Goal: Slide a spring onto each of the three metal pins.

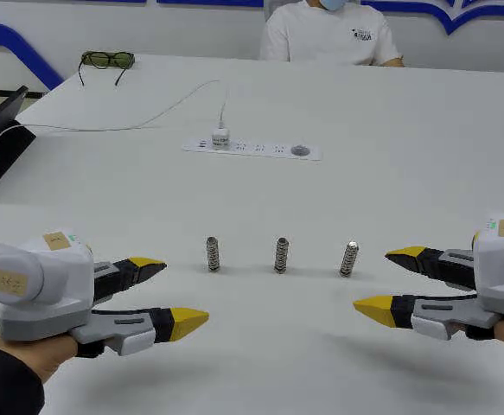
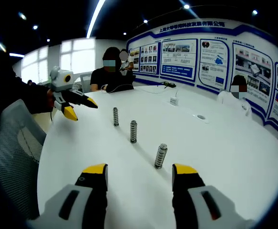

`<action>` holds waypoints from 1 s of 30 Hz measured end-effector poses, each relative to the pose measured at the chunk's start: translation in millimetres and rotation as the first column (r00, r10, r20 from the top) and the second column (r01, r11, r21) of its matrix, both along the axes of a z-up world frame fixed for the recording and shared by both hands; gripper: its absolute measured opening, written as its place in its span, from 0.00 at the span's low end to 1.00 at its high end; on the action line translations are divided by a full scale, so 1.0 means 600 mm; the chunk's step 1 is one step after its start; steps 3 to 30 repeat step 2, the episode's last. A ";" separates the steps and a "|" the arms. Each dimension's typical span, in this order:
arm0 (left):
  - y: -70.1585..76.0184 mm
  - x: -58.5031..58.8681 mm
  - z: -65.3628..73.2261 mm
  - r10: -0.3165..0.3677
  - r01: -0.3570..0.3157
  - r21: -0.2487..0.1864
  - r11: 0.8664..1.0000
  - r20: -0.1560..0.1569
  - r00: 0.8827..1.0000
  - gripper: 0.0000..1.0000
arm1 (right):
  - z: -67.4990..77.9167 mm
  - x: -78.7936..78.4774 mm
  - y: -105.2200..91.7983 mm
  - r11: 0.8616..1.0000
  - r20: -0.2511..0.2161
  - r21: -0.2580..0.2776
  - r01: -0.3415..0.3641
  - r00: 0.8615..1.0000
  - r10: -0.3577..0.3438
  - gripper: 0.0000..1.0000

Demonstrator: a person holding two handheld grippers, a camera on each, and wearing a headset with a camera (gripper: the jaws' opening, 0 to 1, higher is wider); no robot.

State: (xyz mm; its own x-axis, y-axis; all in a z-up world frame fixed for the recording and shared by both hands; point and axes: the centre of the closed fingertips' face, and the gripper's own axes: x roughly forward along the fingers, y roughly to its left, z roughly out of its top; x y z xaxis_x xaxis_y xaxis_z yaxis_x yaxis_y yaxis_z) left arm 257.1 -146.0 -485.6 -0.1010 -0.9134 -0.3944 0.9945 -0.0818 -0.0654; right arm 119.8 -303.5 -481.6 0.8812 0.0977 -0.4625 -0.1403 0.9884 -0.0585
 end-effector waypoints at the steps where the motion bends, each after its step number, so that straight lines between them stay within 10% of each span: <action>1: 0.000 0.000 0.000 0.000 0.000 0.000 1.000 0.000 1.000 0.61 | -0.001 0.000 -0.001 1.000 0.000 -0.001 0.001 1.000 -0.001 0.56; 30: 0.000 0.000 0.000 0.000 0.000 0.000 1.000 0.000 1.000 0.61 | -0.001 0.000 -0.002 1.000 -0.001 -0.001 0.002 1.000 -0.002 0.56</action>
